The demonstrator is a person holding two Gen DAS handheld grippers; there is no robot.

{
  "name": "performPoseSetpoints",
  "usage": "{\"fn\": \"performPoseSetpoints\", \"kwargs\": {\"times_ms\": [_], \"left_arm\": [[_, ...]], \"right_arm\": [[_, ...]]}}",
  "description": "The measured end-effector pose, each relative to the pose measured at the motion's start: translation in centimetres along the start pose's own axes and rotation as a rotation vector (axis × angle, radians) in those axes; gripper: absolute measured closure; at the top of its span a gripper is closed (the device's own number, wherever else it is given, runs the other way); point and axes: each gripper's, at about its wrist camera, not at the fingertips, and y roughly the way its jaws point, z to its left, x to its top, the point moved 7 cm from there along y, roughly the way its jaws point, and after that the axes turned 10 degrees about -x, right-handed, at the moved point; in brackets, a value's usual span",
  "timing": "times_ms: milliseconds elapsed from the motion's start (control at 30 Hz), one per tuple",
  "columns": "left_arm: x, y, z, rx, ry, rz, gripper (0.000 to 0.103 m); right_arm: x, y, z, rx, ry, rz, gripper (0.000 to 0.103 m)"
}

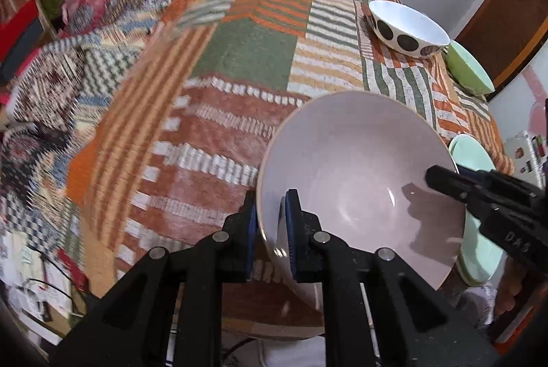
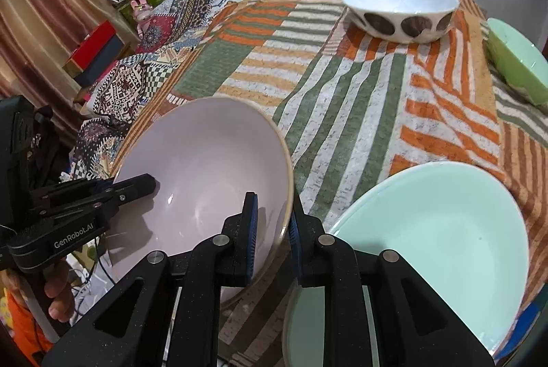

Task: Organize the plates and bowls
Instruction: 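Lower the pink bowl onto the mint green plate, open both grippers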

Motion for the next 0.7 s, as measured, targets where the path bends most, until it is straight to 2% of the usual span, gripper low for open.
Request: {"fn": "performPoseSetpoints", "kwargs": {"times_ms": [133,333,400,467,633,700], "left_arm": [[0.7,-1.8,-0.3,0.006,0.015,-0.032,0.086],[2.7,-5.5,-2.3,0.003,0.066,-0.125,0.085],[3.5,-6.9,-3.4,-0.002,0.085,-0.168,0.073],[4.3,-8.2,-4.5,-0.010,0.104,-0.214,0.066],[6.5,-10.5,-7.7,-0.045,0.168,-0.290,0.063],[7.5,-11.2,-8.9,-0.054,0.193,-0.317,0.054]], "right_arm": [[0.3,-1.4,-0.5,0.002,0.001,-0.029,0.081],[0.6,-4.3,-1.5,0.002,0.004,-0.093,0.075],[0.8,-5.3,-2.0,-0.002,0.007,-0.122,0.072],[1.1,-6.5,-2.6,-0.007,0.012,-0.152,0.071],[2.1,-8.9,-4.0,-0.023,0.035,-0.227,0.070],[2.6,-9.6,-4.8,-0.033,0.051,-0.257,0.065]]}}
